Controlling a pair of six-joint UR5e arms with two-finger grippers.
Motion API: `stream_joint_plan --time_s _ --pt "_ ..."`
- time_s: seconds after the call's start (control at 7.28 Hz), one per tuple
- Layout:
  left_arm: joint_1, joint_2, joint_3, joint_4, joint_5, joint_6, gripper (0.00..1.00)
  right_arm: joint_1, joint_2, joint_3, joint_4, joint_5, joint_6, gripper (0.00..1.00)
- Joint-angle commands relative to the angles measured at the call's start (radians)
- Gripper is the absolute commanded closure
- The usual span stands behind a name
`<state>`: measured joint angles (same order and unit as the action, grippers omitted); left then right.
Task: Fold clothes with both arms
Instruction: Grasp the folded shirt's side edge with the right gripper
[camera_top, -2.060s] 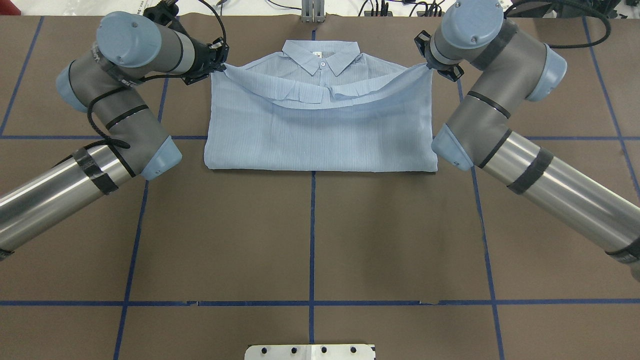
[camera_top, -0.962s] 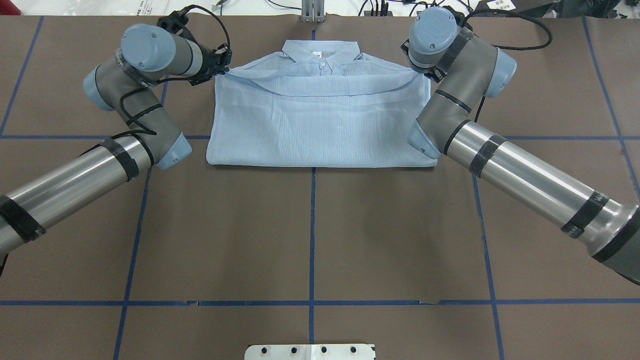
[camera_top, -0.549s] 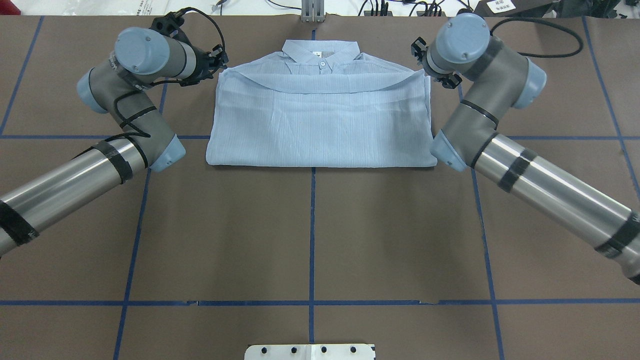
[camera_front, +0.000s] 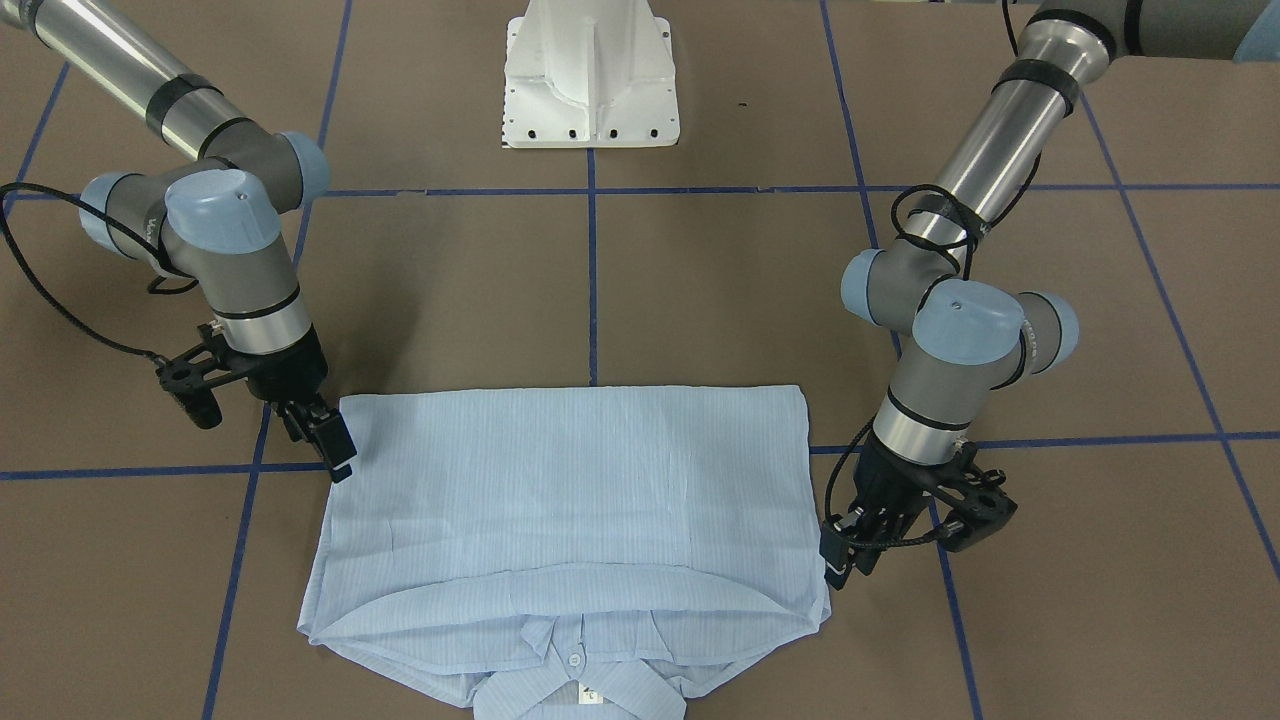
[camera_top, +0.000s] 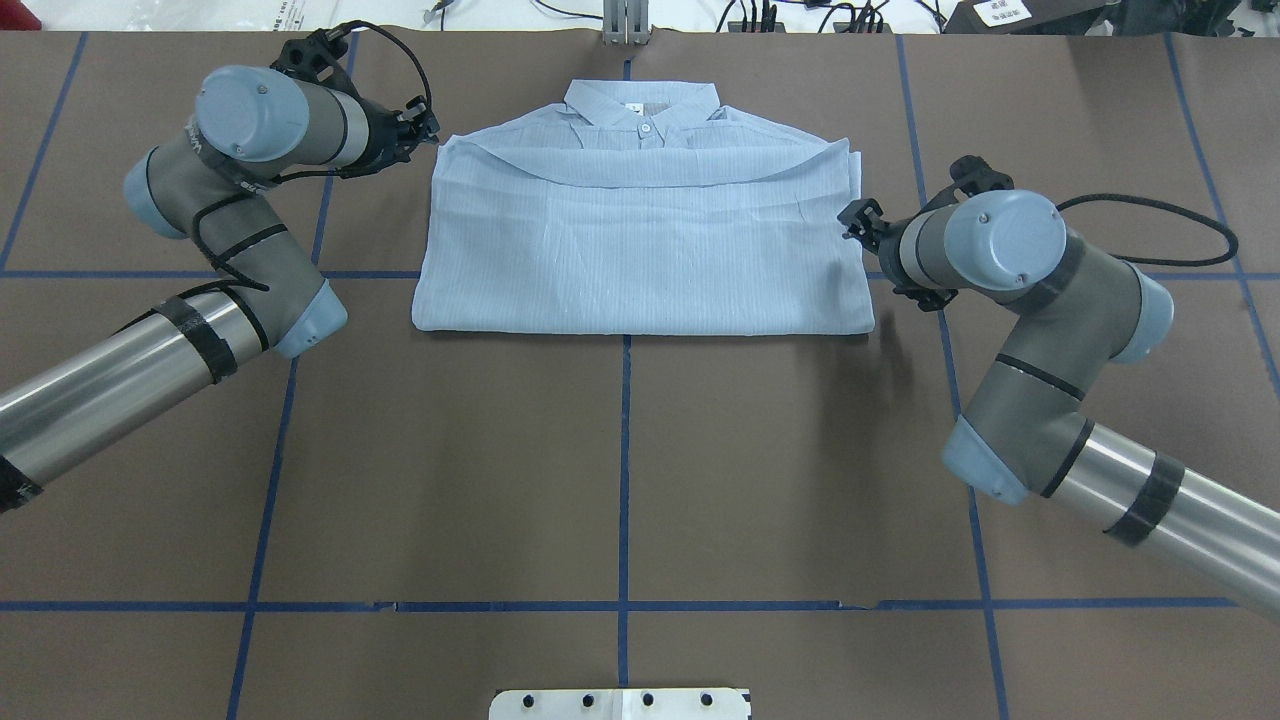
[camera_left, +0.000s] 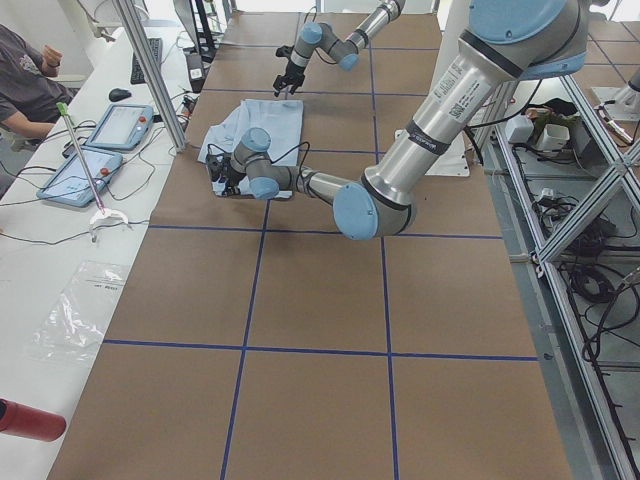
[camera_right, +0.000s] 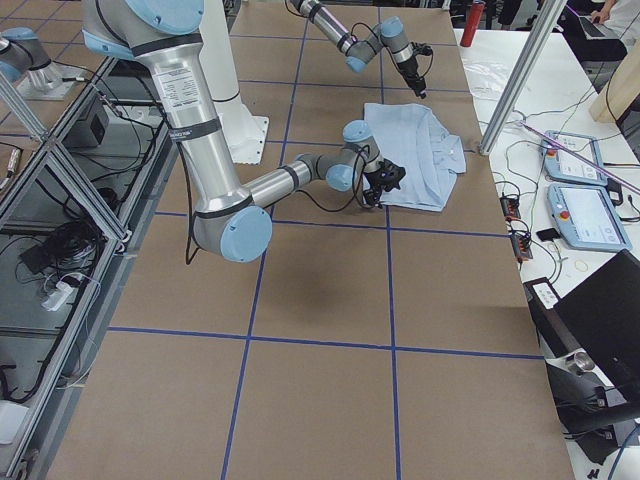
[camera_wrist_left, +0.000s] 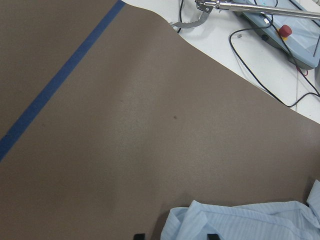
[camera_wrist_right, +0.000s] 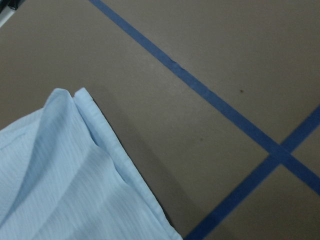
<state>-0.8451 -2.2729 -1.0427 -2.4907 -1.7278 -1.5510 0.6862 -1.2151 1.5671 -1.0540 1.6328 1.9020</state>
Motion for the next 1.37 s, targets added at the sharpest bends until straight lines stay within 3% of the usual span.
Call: stream_joint_plan --time_s 0.0,0.41,0.55,0.69,1.24 --pt "0.0 0.007 -0.01 0.001 0.002 0.0 0.49 -0.056 -0.024 0.027 0.0 -0.028 0.014 0.0" --pt "0.0 0.007 -0.01 0.001 0.001 0.0 0.49 -0.068 -0.053 0.051 -0.003 -0.027 0.014 0.03" --pt "0.0 0.006 -0.01 0.001 0.001 0.0 0.49 -0.068 -0.064 0.051 -0.003 -0.024 0.014 0.46" --pt "0.0 0.006 -0.01 0.001 0.001 -0.001 0.49 -0.07 -0.063 0.06 -0.001 -0.019 0.034 0.99" --pt "0.001 0.006 -0.01 0.001 0.001 -0.001 0.49 -0.065 -0.086 0.137 -0.011 0.002 0.032 1.0"
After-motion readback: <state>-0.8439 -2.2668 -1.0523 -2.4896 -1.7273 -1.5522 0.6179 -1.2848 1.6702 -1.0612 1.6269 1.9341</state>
